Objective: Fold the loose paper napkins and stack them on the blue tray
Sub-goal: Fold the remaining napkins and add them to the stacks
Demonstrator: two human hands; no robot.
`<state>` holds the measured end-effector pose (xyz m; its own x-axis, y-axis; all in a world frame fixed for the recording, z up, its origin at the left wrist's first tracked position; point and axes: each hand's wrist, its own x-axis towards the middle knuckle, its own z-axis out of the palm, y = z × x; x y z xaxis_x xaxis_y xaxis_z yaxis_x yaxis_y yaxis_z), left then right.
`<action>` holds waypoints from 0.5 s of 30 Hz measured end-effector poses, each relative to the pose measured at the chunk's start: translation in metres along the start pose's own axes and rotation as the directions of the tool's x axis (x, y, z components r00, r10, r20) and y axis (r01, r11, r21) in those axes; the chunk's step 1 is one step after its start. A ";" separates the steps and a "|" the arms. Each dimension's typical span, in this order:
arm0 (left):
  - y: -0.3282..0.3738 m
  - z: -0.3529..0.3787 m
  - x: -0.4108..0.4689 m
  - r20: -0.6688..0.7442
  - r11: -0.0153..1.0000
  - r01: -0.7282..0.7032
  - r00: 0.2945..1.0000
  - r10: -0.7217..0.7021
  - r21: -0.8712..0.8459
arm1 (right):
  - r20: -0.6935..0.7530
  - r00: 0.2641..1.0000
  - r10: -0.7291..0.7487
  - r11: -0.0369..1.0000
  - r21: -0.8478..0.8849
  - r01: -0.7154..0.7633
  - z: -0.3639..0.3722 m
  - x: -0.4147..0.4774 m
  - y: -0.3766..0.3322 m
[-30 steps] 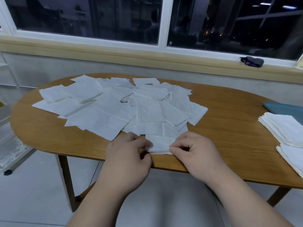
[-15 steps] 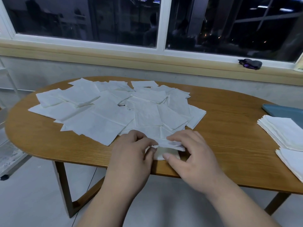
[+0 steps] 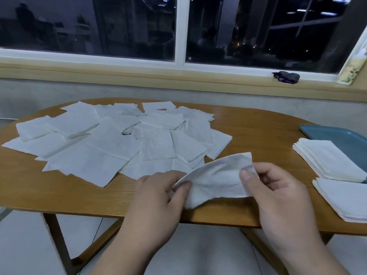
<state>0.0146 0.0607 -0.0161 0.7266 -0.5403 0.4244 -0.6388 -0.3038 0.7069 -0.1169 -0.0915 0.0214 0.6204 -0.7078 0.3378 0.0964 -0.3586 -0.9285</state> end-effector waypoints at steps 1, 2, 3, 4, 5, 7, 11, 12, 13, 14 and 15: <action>0.005 0.004 0.001 0.028 0.999 0.021 0.999 -0.020 -0.029 | -0.020 1.000 0.019 0.999 -0.032 -0.020 -0.007 0.002 0.004; 0.011 0.008 0.000 0.047 0.999 0.040 0.998 -0.038 -0.037 | -0.036 0.998 0.045 0.997 -0.056 -0.047 -0.014 0.004 0.009; 0.016 0.013 0.001 0.060 0.997 0.063 0.996 -0.061 -0.037 | -0.040 0.997 0.071 0.994 -0.076 -0.074 -0.021 0.006 0.014; 0.019 0.018 0.001 0.072 0.995 0.089 0.994 -0.087 -0.036 | -0.035 0.996 0.086 0.990 -0.113 -0.089 -0.028 0.008 0.019; 0.024 0.023 0.003 0.081 0.994 0.103 0.992 -0.100 -0.033 | -0.024 0.996 0.082 0.981 -0.174 -0.085 -0.034 0.010 0.024; 0.030 0.034 0.005 0.089 0.996 0.085 0.992 -0.086 0.011 | 0.020 0.998 0.061 0.942 -0.333 -0.051 -0.047 0.012 0.034; 0.034 0.047 0.009 0.098 0.990 -0.013 0.995 -0.001 0.141 | 0.144 0.988 0.061 0.814 -0.580 0.034 -0.061 0.017 0.044; 0.034 0.050 0.011 0.109 0.982 -0.052 0.993 0.032 0.183 | 0.156 0.987 0.051 0.791 -0.609 0.055 -0.063 0.018 0.046; 0.034 0.052 0.013 0.118 0.968 -0.095 0.991 0.069 0.234 | 0.158 0.986 0.045 0.776 -0.627 0.065 -0.065 0.020 0.049; 0.032 0.054 0.014 0.118 0.949 -0.134 0.988 0.104 0.285 | 0.160 0.986 0.045 0.761 -0.645 0.070 -0.066 0.021 0.051; 0.029 0.057 0.014 0.121 0.929 -0.166 0.984 0.133 0.331 | 0.164 0.985 0.047 0.743 -0.665 0.075 -0.066 0.022 0.053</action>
<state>-0.0080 -0.0006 -0.0215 0.5994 -0.6668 0.4429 -0.7978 -0.4523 0.3987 -0.1498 -0.1664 -0.0106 0.7434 -0.6147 0.2637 -0.3993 -0.7241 -0.5624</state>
